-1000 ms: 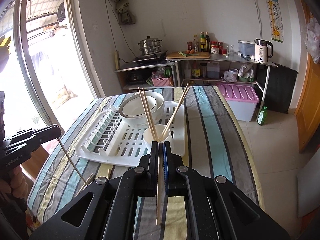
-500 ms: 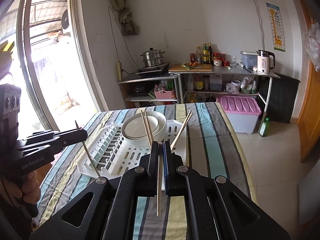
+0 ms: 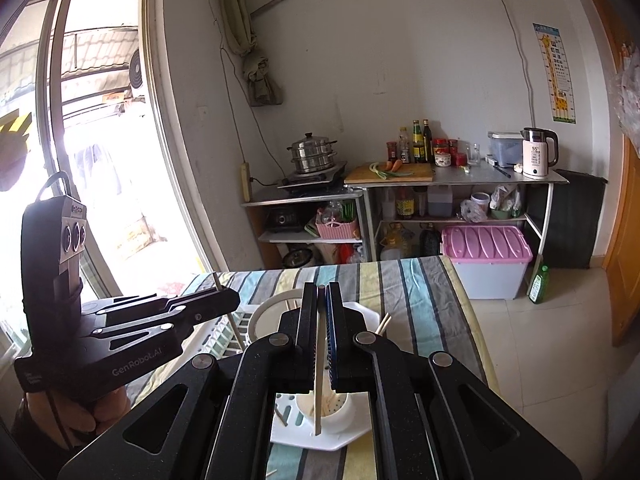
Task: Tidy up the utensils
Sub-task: 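Drop the left tool's chopstick into the white cup while the right tool releases its own, then move the left tool back to the chopsticks while the right tool returns too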
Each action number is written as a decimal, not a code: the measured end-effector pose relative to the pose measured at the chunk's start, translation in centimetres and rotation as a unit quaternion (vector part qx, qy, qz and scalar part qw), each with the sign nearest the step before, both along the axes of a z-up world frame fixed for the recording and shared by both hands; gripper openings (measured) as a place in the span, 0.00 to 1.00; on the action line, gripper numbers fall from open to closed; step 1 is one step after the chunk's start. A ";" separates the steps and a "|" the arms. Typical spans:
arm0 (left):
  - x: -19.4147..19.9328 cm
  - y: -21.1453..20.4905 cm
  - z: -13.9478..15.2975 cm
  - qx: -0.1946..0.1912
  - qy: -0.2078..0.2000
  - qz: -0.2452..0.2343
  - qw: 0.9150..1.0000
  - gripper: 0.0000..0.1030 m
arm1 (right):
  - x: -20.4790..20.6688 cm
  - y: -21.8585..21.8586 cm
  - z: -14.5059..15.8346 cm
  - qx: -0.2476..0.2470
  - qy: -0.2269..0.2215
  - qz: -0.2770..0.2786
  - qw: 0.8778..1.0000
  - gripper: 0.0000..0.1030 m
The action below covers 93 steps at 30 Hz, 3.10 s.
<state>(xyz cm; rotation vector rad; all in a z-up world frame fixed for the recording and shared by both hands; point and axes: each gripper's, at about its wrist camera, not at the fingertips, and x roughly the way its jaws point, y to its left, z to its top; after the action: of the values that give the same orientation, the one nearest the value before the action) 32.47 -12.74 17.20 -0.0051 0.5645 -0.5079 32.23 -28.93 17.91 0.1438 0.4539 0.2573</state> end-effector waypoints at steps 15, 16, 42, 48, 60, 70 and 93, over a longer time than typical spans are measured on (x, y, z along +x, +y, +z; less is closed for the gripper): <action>4.1 -1.1 -3.4 -0.004 0.029 0.003 1.000 0.06 | 4.9 -0.7 -3.8 0.010 0.037 -0.006 0.999 0.04; 4.3 -1.1 -3.8 -0.003 0.033 0.004 0.999 0.06 | 5.1 -0.9 -4.2 0.011 0.042 -0.007 0.999 0.04; 4.9 0.8 -7.0 0.003 0.068 0.033 0.997 0.10 | 6.2 -2.4 -6.9 0.014 0.095 -0.030 0.995 0.24; 3.2 1.7 -6.5 -0.002 0.059 0.037 0.998 0.20 | 4.8 -2.4 -6.6 0.015 0.092 -0.027 0.995 0.24; -3.8 5.6 -5.7 -0.011 0.034 0.053 0.998 0.20 | -1.7 -1.0 -6.5 0.001 0.069 -0.015 0.997 0.24; -10.4 9.2 -7.5 -0.003 0.033 0.070 0.997 0.20 | -8.0 0.5 -8.1 0.008 0.074 0.013 0.997 0.24; -20.1 12.3 -10.4 0.007 0.036 0.087 0.996 0.20 | -16.1 1.7 -10.6 0.028 0.085 0.048 0.995 0.24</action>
<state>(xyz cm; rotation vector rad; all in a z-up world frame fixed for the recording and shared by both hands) 12.39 -0.48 6.77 -0.0596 0.6308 -0.3355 16.11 -27.24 7.33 0.1993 0.6235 0.3543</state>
